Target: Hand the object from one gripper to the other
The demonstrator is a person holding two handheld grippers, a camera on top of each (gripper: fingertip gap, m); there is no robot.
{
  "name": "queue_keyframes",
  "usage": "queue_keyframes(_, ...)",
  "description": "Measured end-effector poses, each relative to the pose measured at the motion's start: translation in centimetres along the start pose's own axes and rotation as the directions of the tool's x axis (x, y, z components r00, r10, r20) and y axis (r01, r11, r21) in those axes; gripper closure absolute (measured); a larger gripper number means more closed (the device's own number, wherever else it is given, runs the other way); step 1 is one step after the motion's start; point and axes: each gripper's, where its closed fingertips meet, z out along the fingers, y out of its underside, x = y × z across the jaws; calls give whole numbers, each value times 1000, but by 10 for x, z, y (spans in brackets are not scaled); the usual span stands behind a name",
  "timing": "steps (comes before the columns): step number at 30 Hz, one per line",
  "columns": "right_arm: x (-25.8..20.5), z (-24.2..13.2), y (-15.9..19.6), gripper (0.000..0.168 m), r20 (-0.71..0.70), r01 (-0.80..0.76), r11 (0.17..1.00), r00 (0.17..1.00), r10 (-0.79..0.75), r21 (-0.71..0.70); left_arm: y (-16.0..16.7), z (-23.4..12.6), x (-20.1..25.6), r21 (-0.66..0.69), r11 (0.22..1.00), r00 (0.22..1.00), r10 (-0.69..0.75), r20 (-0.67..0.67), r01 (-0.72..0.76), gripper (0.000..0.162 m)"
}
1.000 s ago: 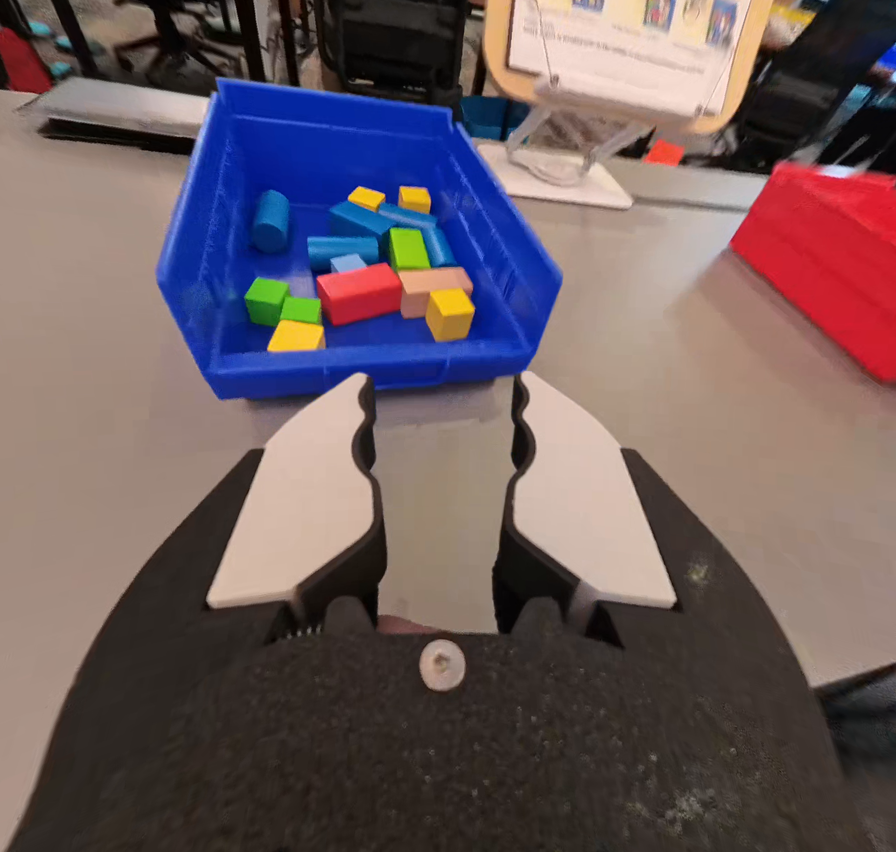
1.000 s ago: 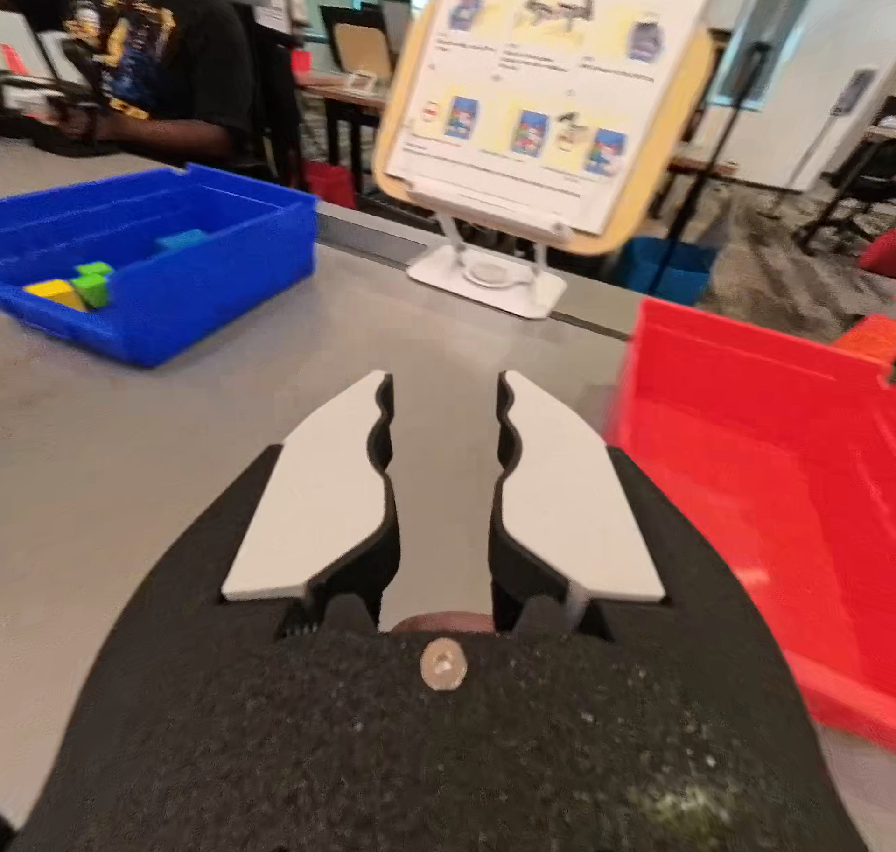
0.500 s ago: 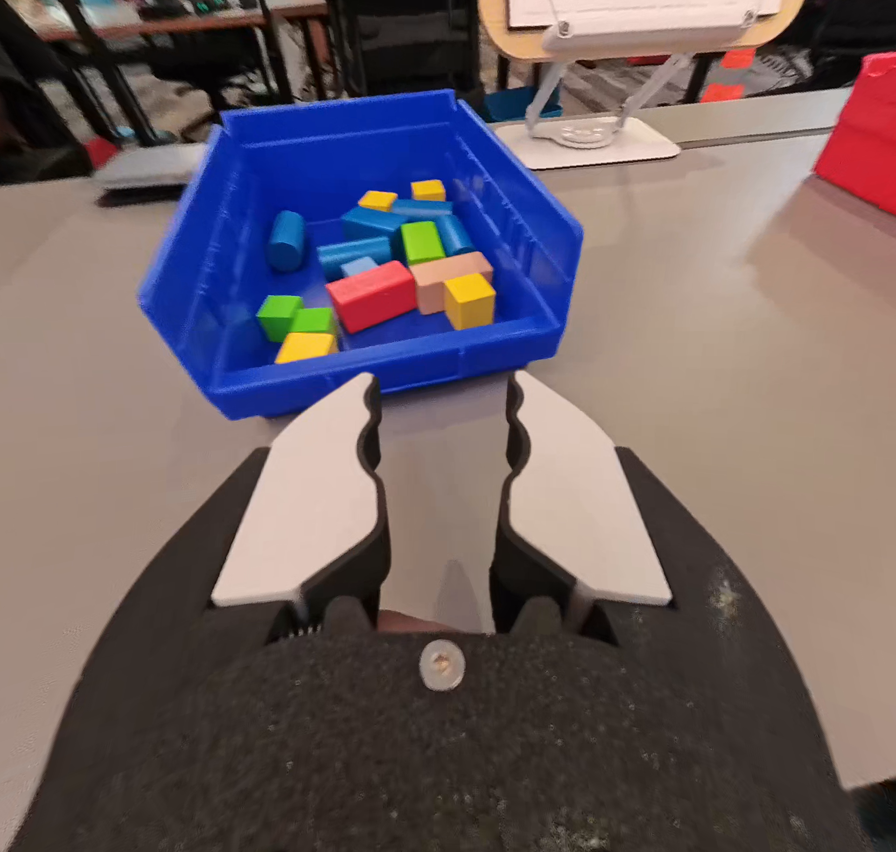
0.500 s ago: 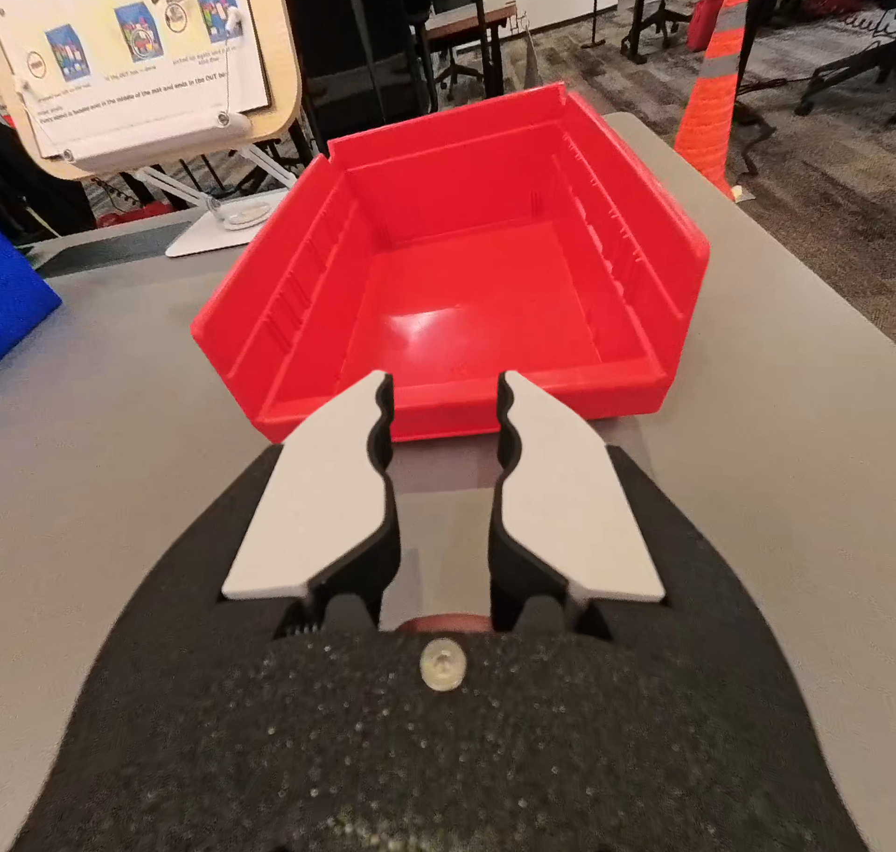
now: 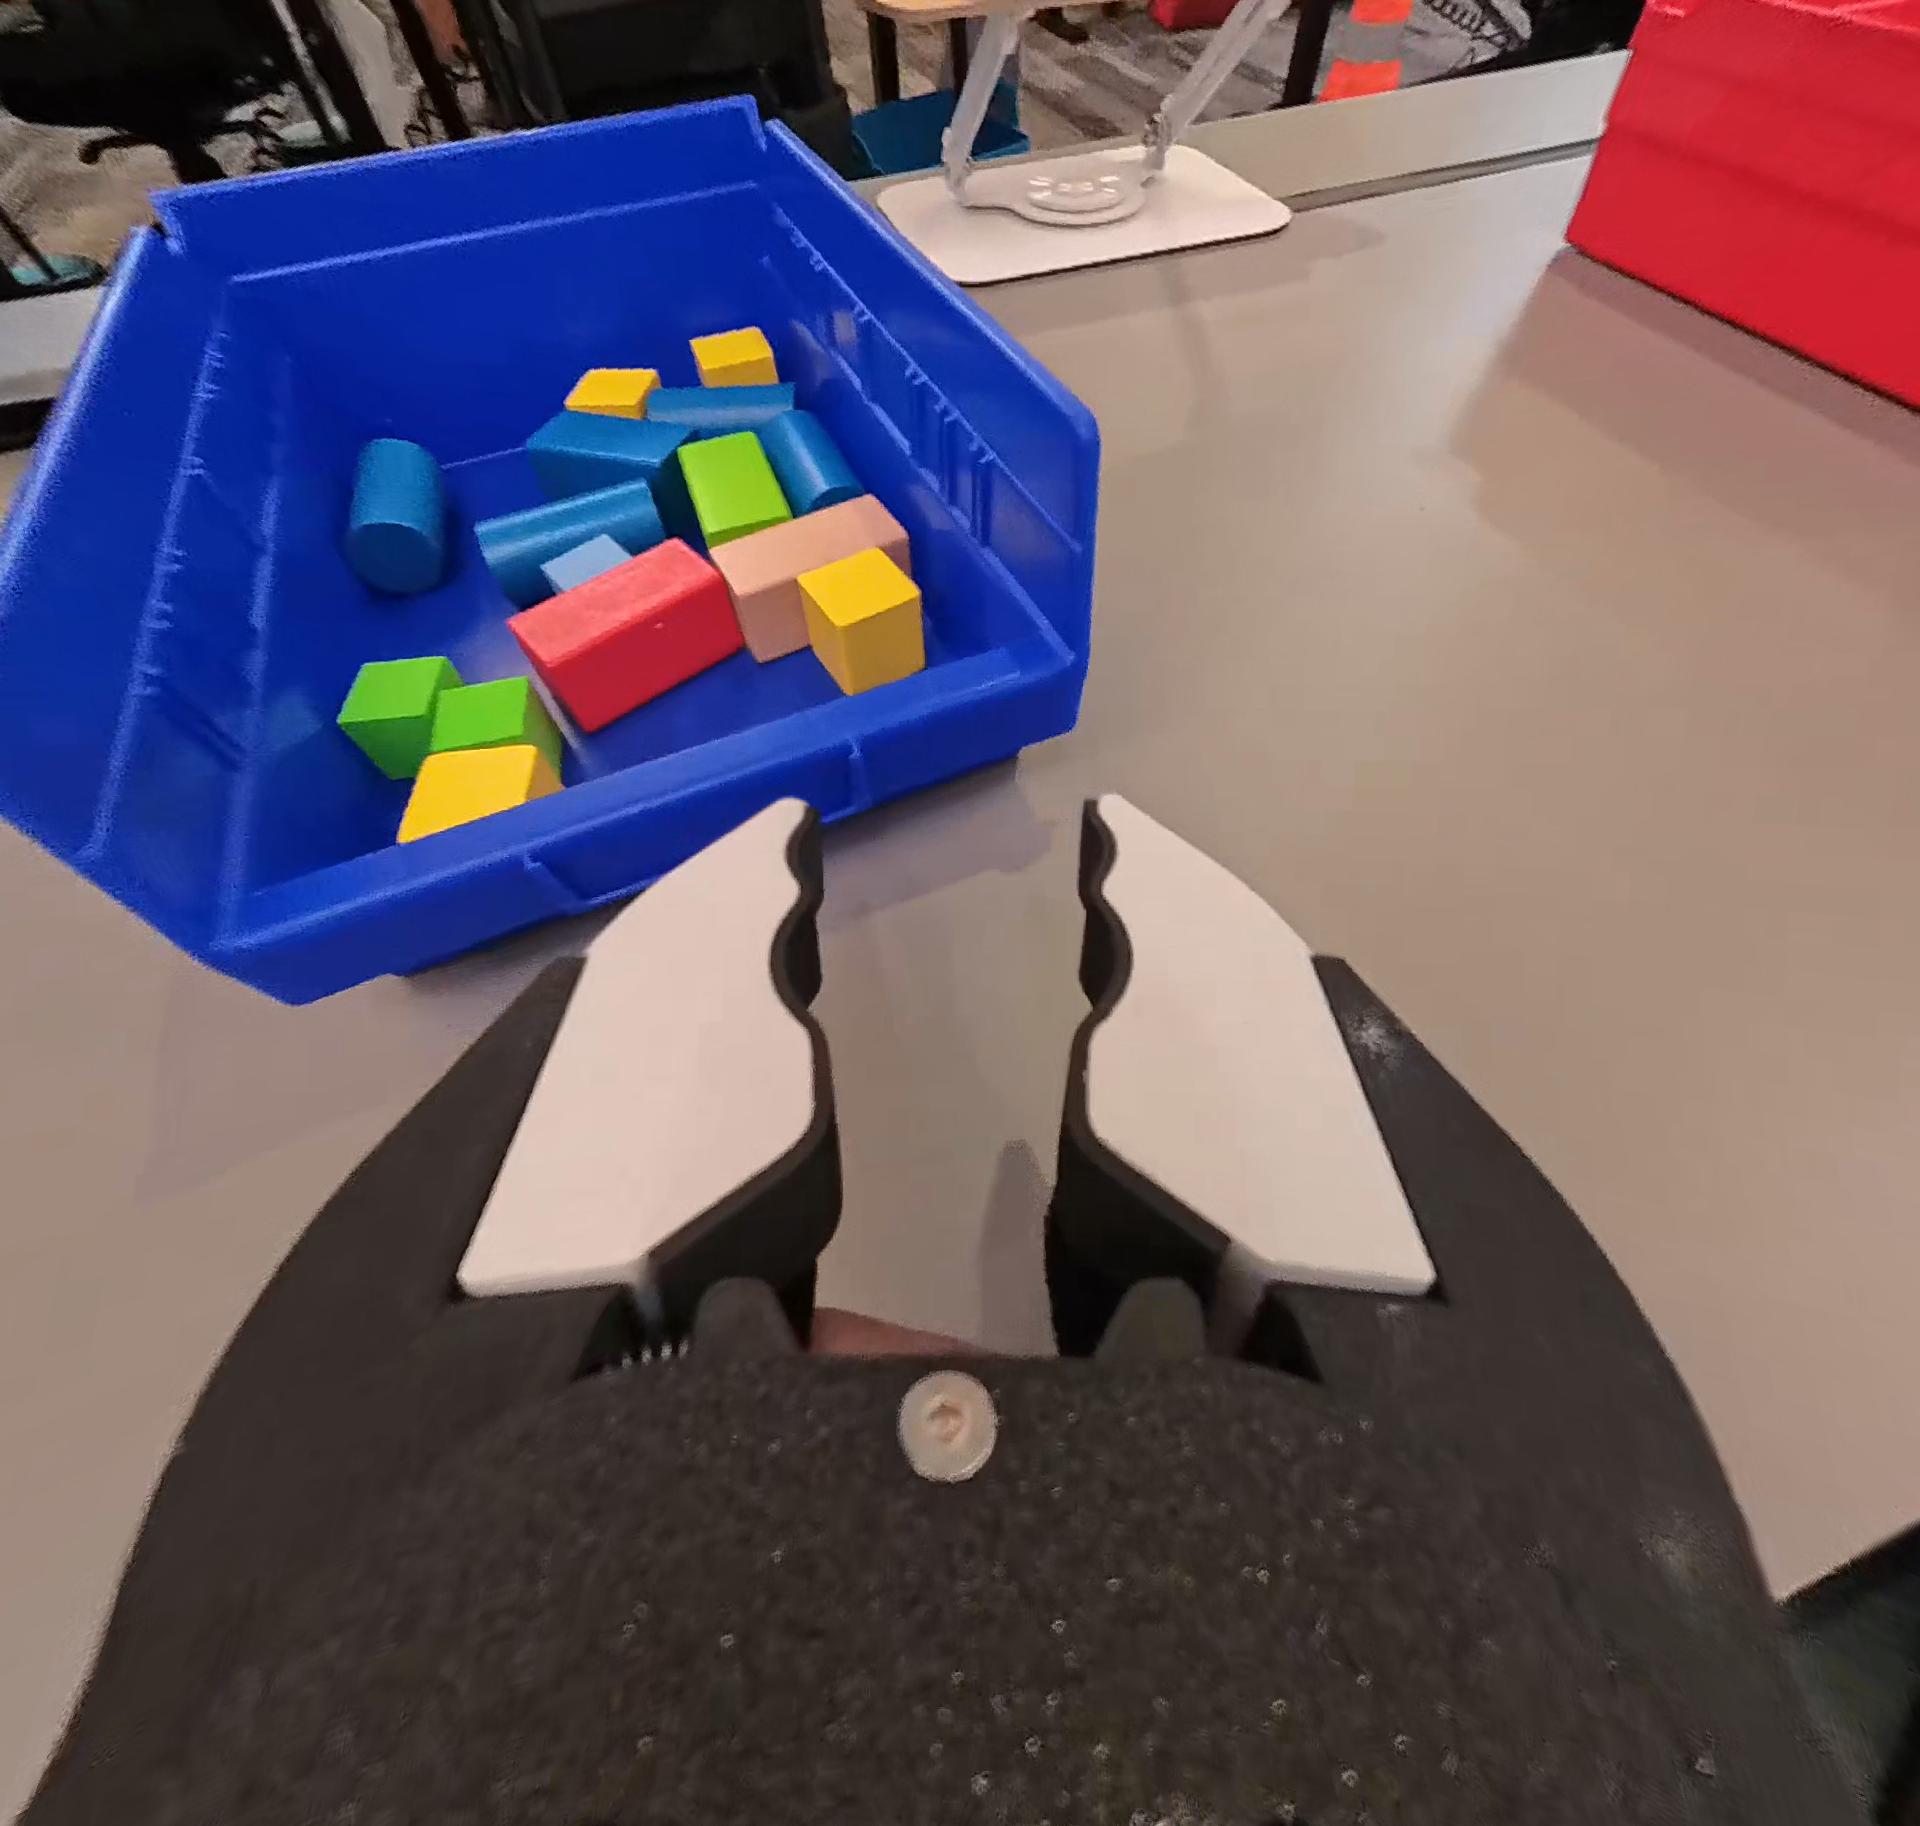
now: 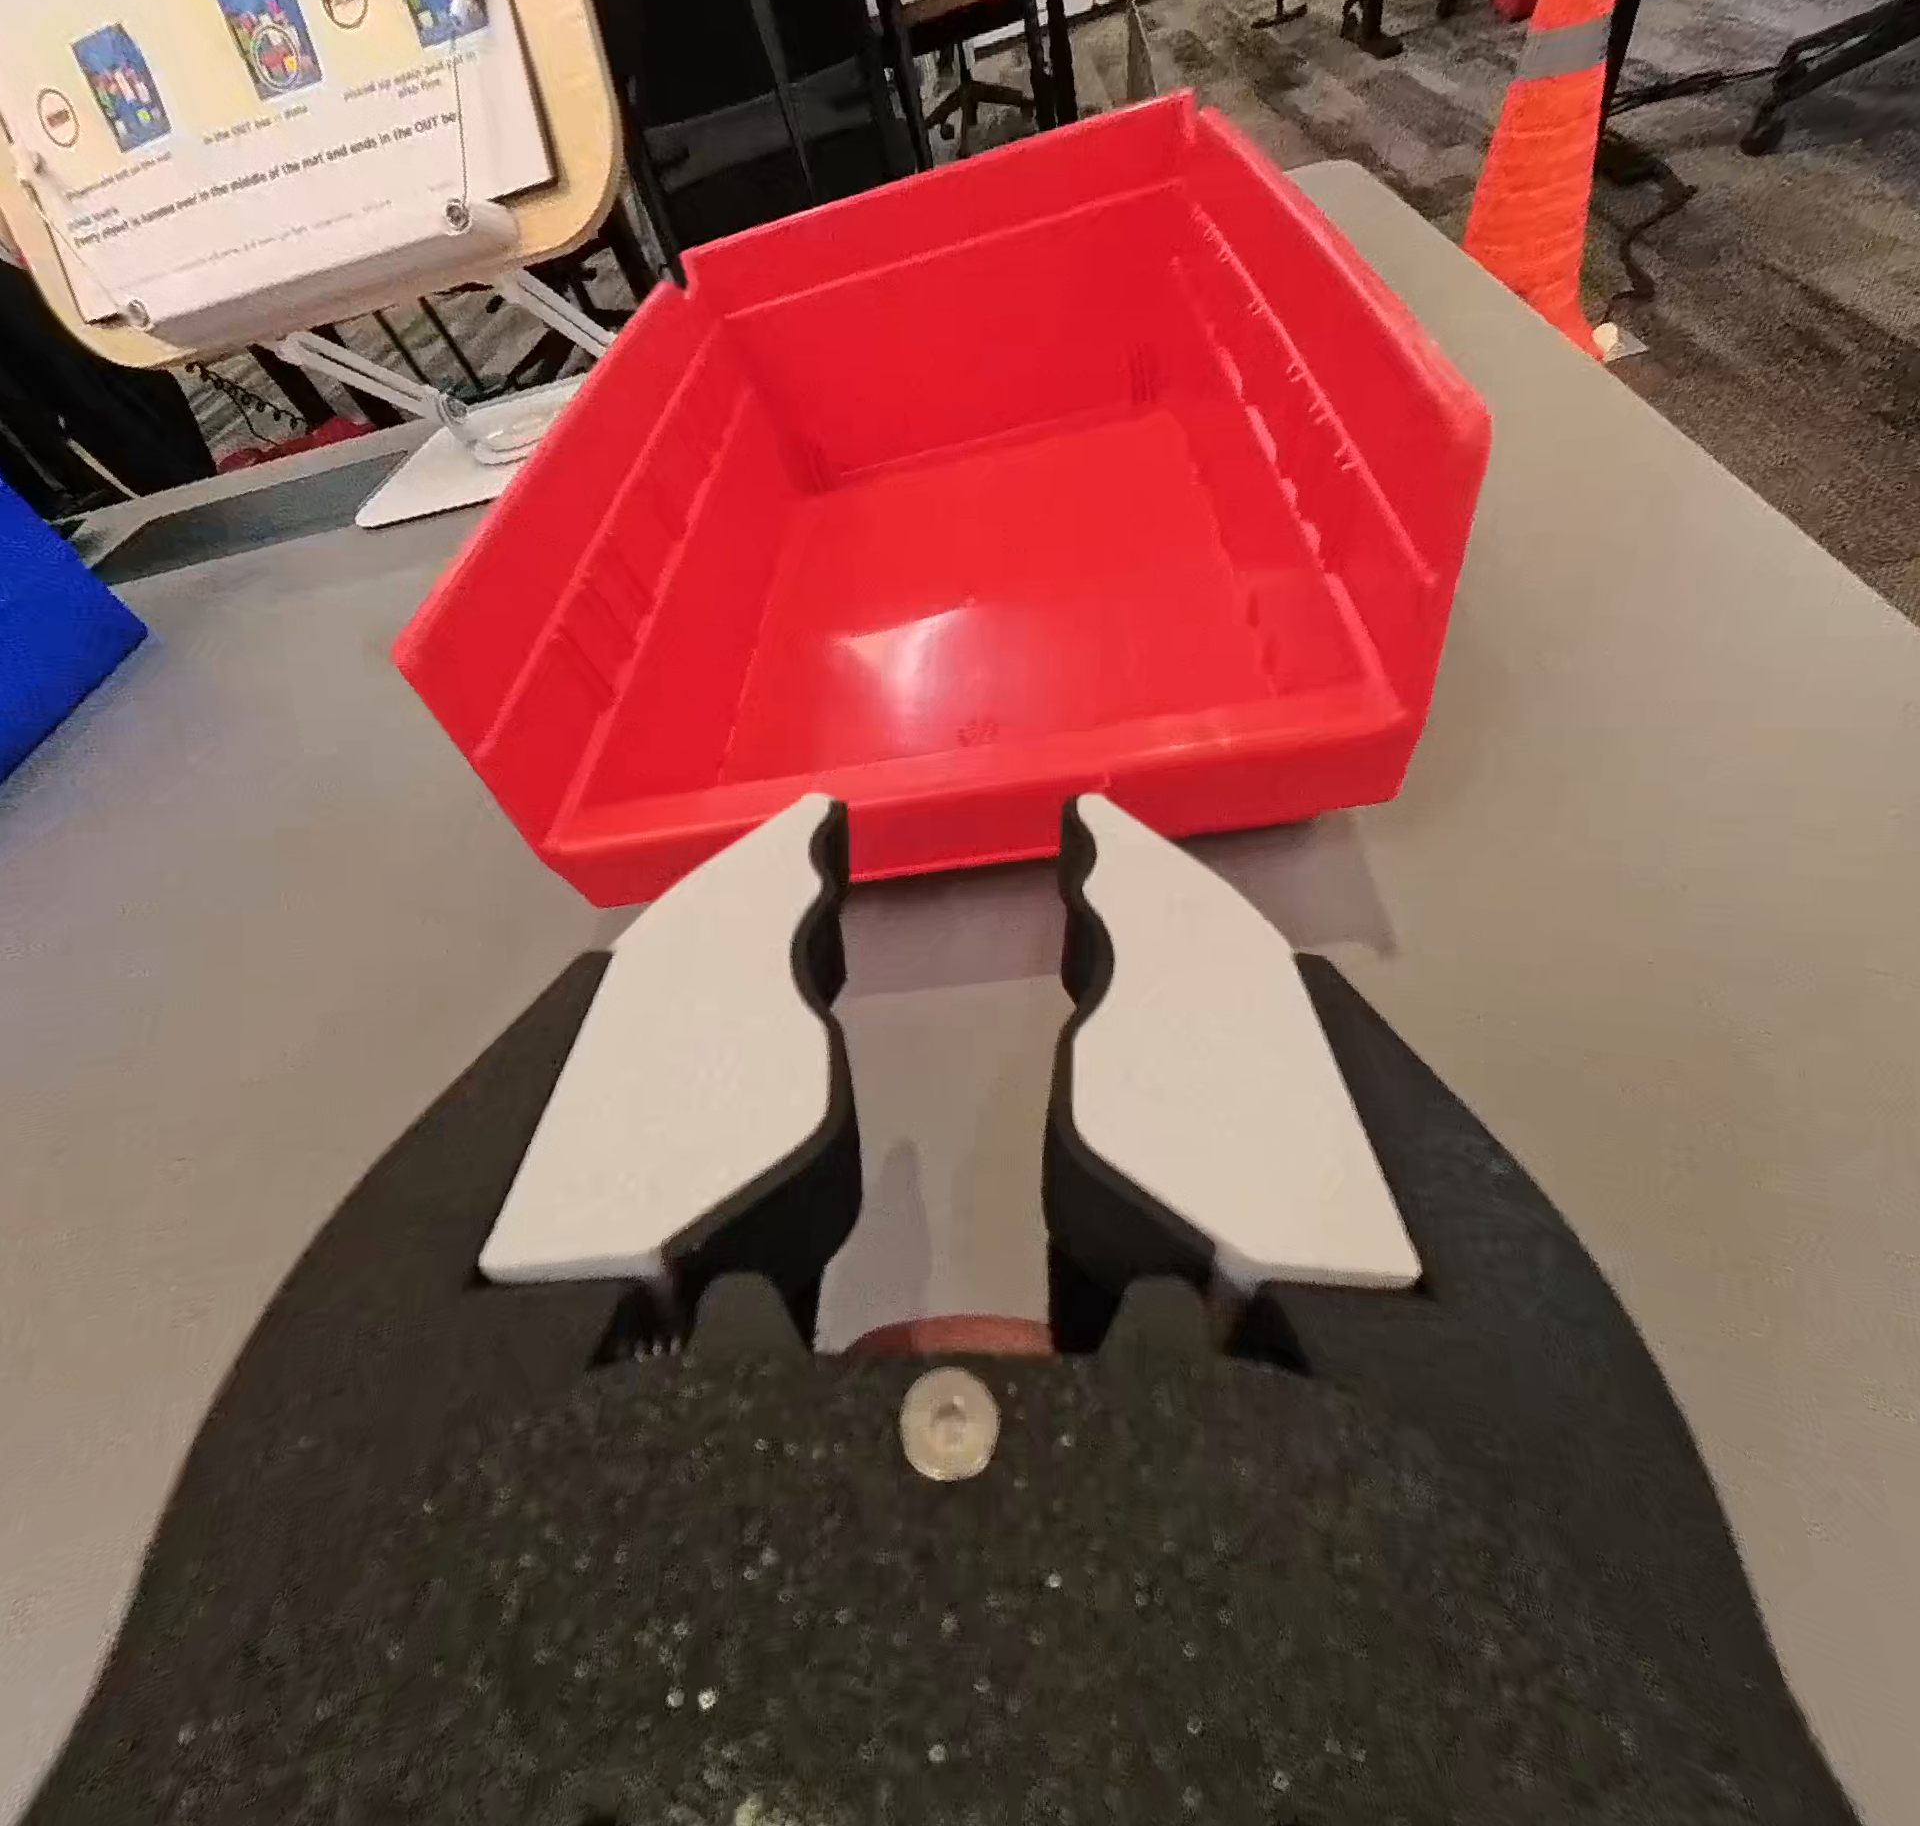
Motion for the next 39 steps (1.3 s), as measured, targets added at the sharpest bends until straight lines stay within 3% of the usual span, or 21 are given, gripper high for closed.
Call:
queue_keyframes(3, -7, -4, 3, 130, 13, 24, 1000, 1000, -24, -8, -21, 3, -4, -29, 995, 994, 95, -59, -97, 111)
queue_keyframes(6, -22, -2, 3, 129, 53, 54, 998, 997, -53, -13, -48, 11, -25, -153, 947, 957, 266, -116, -282, 111)
queue_keyframes(10, -38, 1, 6, 129, 88, 110, 994, 990, -107, -29, -57, 42, -67, -379, 761, 850, 455, -265, -526, 111)
queue_keyframes(12, -38, 2, 7, 129, 90, 115, 993, 990, -112, -29, -51, 57, -83, -452, 668, 807, 475, -352, -590, 108)
queue_keyframes(14, -38, 3, 9, 129, 107, 88, 995, 991, -84, -36, -43, 71, -95, -495, 615, 790, 462, -404, -613, 109)
queue_keyframes(17, -34, 2, 12, 128, 125, 38, 998, 992, -31, -49, -24, 94, -100, -512, 596, 783, 411, -467, -618, 112)
queue_keyframes(19, -31, 0, 12, 128, 128, 18, 999, 992, -11, -49, -5, 106, -110, -555, 532, 769, 419, -484, -639, 112)
queue_keyframes(24, -27, 0, 12, 128, 120, 2, 999, 993, 4, -53, 6, 117, -120, -596, 443, 743, 413, -527, -669, 114)
queue_keyframes(29, -32, 4, 13, 128, 137, -21, 998, 990, 30, -65, 26, 124, -117, -631, 287, 685, 437, -583, -721, 111)
queue_keyframes(31, -34, 7, 16, 128, 135, -5, 997, 991, 15, -77, 31, 127, -125, -651, 235, 673, 458, -580, -721, 123)
queue_keyframes(39, -38, 8, 20, 129, 154, 8, 995, 988, 7, -98, 28, 126, -129, -659, 229, 674, 472, -568, -716, 127)
